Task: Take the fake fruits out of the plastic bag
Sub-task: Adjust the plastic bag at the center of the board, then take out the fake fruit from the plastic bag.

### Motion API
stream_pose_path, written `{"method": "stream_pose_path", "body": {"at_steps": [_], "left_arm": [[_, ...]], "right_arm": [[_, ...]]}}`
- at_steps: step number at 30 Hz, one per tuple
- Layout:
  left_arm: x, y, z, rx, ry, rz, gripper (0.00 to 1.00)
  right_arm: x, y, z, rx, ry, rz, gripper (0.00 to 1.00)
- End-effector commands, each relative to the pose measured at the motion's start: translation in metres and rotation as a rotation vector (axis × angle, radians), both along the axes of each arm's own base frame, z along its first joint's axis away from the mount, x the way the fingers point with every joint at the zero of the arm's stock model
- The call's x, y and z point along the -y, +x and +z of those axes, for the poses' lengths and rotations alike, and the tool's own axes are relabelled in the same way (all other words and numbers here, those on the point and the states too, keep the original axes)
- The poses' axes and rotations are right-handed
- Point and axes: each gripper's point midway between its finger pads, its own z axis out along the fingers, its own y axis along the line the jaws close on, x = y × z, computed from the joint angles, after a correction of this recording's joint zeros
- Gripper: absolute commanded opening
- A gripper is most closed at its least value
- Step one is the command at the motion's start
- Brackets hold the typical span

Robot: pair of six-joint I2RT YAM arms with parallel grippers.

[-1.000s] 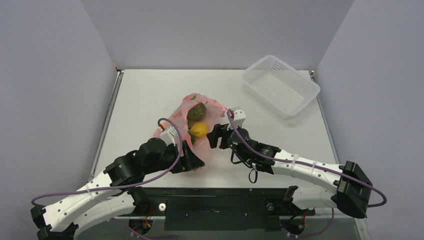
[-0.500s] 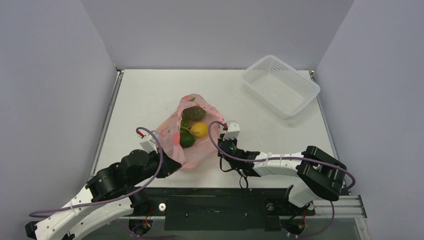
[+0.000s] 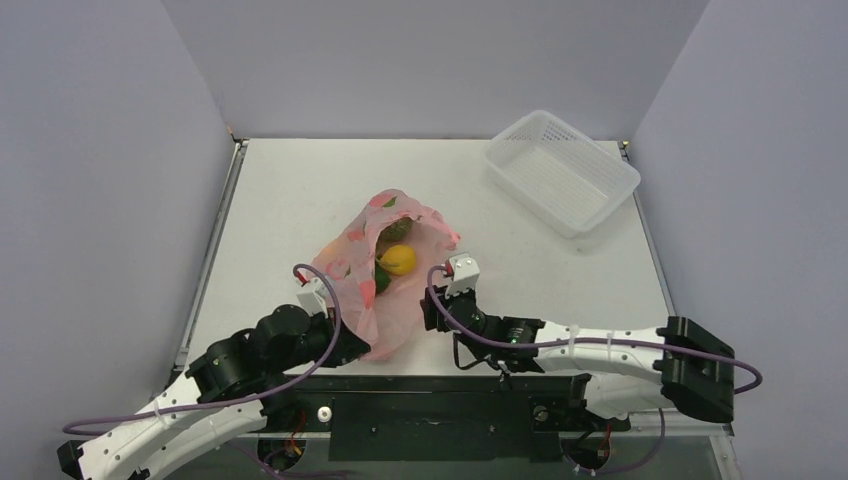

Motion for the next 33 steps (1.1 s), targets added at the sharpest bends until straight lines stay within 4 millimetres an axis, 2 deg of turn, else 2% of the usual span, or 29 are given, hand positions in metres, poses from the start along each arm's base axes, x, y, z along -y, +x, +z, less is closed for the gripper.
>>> {"method": "stream_pose_path", "body": {"at_steps": [1,3,6,7,8,9,10,11,12,13,14,15,16,21,25,26,29,30,33], "left_arm": [[0.009,-0.001,0.013,0.038,-0.041,-0.049,0.0],[0.007,-0.001,0.015,0.045,-0.042,-0.046,0.0],[0.002,0.001,0.017,0.056,-0.038,-0.022,0.0],[0.001,0.003,0.018,0.059,-0.044,-0.006,0.0],[0.0,0.003,0.018,0.059,-0.046,0.001,0.0],[0.0,0.004,0.02,0.064,-0.057,0.012,0.0],[0.0,0.005,0.02,0.062,-0.059,0.017,0.0],[0.0,0.005,0.021,0.06,-0.067,0.025,0.0],[0.0,0.006,0.021,0.059,-0.07,0.028,0.0],[0.0,0.006,0.022,0.056,-0.073,0.032,0.0],[0.001,0.006,0.023,0.057,-0.076,0.034,0.0],[0.001,0.006,0.023,0.054,-0.078,0.035,0.0],[0.001,0.007,0.024,0.054,-0.078,0.037,0.0],[0.001,0.009,0.027,0.049,-0.078,0.051,0.0],[0.005,0.011,0.033,0.049,-0.12,0.068,0.0],[0.005,0.013,0.033,0.053,-0.122,0.078,0.0],[0.001,0.016,0.037,0.063,-0.122,0.103,0.0],[-0.001,0.017,0.037,0.066,-0.115,0.113,0.0],[-0.005,0.018,0.043,0.078,-0.114,0.126,0.0]], "right_arm": [[-0.009,-0.016,0.059,0.091,0.077,0.064,0.52],[-0.02,-0.026,0.078,0.1,0.153,0.125,0.55],[-0.045,-0.033,0.092,0.08,0.233,0.206,0.56],[-0.054,-0.032,0.087,0.062,0.243,0.213,0.56],[-0.065,-0.029,0.096,0.053,0.273,0.235,0.56],[-0.077,-0.029,0.09,0.024,0.273,0.268,0.53],[-0.085,-0.022,0.102,0.03,0.299,0.269,0.52],[-0.095,-0.02,0.095,0.018,0.287,0.289,0.5],[-0.101,-0.013,0.103,0.031,0.297,0.286,0.49],[-0.106,-0.006,0.093,0.025,0.268,0.278,0.48],[-0.109,0.003,0.098,0.035,0.269,0.261,0.48],[-0.108,0.012,0.08,0.009,0.218,0.222,0.46],[-0.108,0.026,0.085,0.003,0.232,0.18,0.45],[-0.101,0.067,0.049,-0.021,0.152,0.063,0.44],[-0.093,0.087,0.031,-0.013,0.112,-0.017,0.47],[-0.094,0.089,0.025,-0.014,0.105,-0.024,0.5],[-0.097,0.1,0.022,-0.003,0.102,-0.044,0.56],[-0.098,0.102,0.013,-0.011,0.085,-0.045,0.58],[-0.098,0.113,0.009,-0.006,0.067,-0.076,0.6]]}}
